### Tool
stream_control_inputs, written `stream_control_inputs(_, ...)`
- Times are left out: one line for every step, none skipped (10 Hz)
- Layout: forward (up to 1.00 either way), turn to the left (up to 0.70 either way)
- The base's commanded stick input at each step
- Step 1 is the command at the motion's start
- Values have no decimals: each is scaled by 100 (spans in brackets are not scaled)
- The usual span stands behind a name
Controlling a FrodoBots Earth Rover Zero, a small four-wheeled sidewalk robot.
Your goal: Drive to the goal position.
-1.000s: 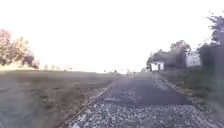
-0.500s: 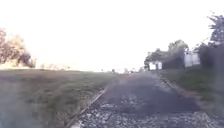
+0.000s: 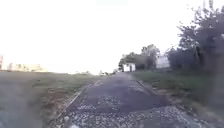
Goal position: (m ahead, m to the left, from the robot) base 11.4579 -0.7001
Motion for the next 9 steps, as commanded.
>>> stream_control_inputs(0, -70)
stream_control_inputs(0, -70)
stream_control_inputs(0, -70)
stream_control_inputs(0, -70)
stream_control_inputs(70, -9)
stream_control_inputs(70, -4)
stream_control_inputs(70, 1)
stream_control_inputs(70, 3)
stream_control_inputs(70, 14)
